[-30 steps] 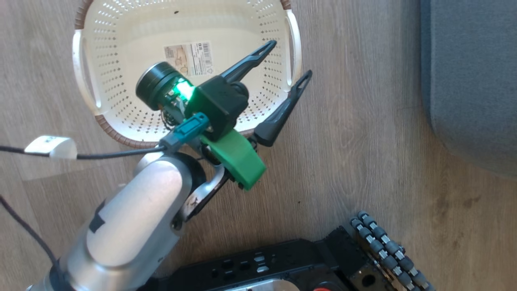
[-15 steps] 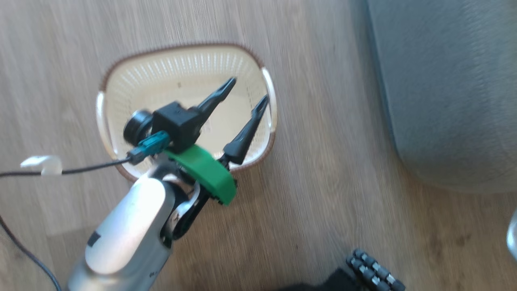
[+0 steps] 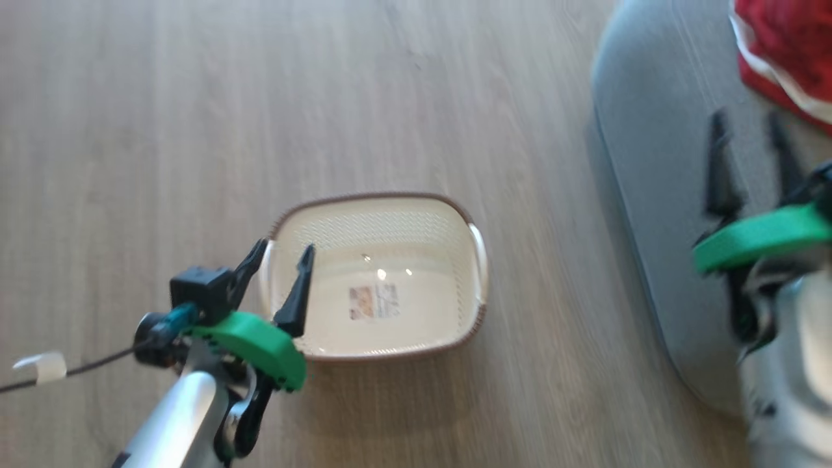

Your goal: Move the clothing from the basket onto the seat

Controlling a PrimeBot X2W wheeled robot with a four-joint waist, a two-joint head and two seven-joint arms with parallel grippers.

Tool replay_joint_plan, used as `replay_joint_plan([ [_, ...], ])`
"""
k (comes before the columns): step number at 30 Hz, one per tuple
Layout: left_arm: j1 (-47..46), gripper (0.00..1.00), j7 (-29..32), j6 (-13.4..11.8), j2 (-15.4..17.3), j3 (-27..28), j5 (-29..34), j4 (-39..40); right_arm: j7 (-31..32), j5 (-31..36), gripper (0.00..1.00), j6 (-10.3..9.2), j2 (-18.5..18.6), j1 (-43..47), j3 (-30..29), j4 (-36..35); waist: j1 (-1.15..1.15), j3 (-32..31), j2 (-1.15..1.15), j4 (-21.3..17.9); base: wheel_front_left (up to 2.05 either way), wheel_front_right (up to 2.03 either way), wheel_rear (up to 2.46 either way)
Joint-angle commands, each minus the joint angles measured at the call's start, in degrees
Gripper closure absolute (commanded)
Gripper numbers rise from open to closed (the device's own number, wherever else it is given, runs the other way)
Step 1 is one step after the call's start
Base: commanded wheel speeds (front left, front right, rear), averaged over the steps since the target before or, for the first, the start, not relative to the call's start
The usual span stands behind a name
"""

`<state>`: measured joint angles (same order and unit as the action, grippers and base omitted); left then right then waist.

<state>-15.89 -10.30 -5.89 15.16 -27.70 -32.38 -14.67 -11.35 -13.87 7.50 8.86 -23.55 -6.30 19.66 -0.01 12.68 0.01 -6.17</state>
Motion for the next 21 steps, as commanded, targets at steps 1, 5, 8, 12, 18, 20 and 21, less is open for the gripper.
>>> replay_joint_plan([
  [1, -0.88, 0.00, -0.94, -0.61, 1.74, 2.50, -0.18, 0.92, 0.15, -0.38, 0.00, -0.01, -0.63, -0.03, 2.03, -2.87, 0.01, -4.28, -0.01, 4.24, 0.00, 0.00, 0.00],
  [5, 0.75, 0.00, -2.57, -1.77, 1.86, 3.71, -0.09, -1.37, -0.31, 0.28, 0.00, -0.01, -2.37, 5.88, 3.93, -5.57, 0.01, -6.23, -0.01, 6.55, 0.00, 0.00, 0.00],
  [8, 1.79, 0.00, -3.65, -2.11, 1.78, 4.76, 0.07, -3.50, -1.61, 2.66, 0.00, -0.01, -3.47, 9.42, 4.54, -5.58, 0.01, -7.58, -0.01, 7.86, 0.00, 0.00, 0.00],
  [12, 3.24, 0.00, -4.40, -1.74, 1.49, 6.24, 0.13, -5.87, -3.00, 7.05, 0.00, -0.01, -4.67, 13.18, 5.02, -5.15, 0.01, -8.94, -0.01, 8.81, 0.00, 0.00, 0.00],
  [18, 5.29, 0.00, -4.66, -1.68, 1.25, 8.58, 1.32, -7.30, -3.59, 9.84, 0.00, -0.01, -5.85, 17.49, 2.92, -5.07, 0.01, -11.21, -0.01, 8.97, 0.00, 0.00, 0.00],
  [20, 6.12, 0.00, -4.67, -1.82, 0.95, 9.77, 1.97, -6.95, -3.61, 9.40, 0.00, -0.01, -5.93, 18.46, 2.94, -5.51, 0.01, -11.86, -0.01, 8.75, 0.00, 0.00, 0.00],
  [21, 6.56, 0.00, -4.68, -1.76, 0.78, 10.22, 2.30, -6.81, -3.62, 8.81, 0.00, -0.01, -5.94, 18.95, 3.23, -5.62, 0.01, -12.23, -0.01, 8.69, 0.00, 0.00, 0.00],
])
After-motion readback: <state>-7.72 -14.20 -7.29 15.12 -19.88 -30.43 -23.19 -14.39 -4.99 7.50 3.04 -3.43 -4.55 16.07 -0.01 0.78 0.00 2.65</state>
